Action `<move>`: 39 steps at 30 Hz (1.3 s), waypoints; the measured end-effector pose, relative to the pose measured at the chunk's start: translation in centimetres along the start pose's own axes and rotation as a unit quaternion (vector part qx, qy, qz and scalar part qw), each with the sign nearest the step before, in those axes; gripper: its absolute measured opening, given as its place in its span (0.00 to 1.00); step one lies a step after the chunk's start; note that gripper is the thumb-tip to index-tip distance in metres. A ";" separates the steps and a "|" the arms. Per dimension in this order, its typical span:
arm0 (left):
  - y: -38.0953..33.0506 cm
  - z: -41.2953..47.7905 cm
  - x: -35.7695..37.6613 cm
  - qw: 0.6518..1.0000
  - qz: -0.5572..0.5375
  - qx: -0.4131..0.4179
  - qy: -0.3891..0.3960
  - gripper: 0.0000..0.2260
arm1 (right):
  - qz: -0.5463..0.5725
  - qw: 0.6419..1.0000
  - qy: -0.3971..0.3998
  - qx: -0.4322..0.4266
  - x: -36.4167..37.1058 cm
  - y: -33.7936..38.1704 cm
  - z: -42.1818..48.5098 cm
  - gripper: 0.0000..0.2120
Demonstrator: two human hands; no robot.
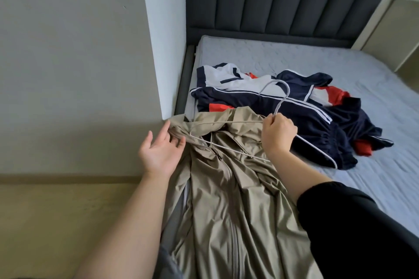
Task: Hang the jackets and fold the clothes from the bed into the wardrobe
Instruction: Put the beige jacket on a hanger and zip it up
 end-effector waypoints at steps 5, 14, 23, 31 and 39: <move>0.4 -0.8 2.3 0.987 0.054 -0.044 0.144 0.30 | -0.018 0.999 0.029 0.017 0.7 0.3 -0.7 0.15; 5.1 -3.9 2.5 0.917 0.182 -0.265 0.236 0.25 | 0.046 0.987 0.112 0.109 3.1 3.3 -1.3 0.20; 5.6 -2.6 -0.8 0.782 0.594 -0.184 -0.045 0.22 | 0.262 0.940 0.114 0.185 1.1 4.2 -0.3 0.22; 1.2 -5.4 3.1 0.416 0.772 0.480 0.010 0.16 | 0.219 0.963 0.151 0.042 0.5 6.8 -2.2 0.21; 2.5 -4.8 2.6 0.425 0.835 0.340 0.082 0.15 | 0.117 0.959 0.193 -0.171 0.1 11.4 -4.4 0.25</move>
Point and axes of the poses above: each hand's wrist, its own z-axis towards the middle knuckle, its own x-axis out of the palm, y = z × x, the point moved 4 cm from there along z, towards the middle knuckle
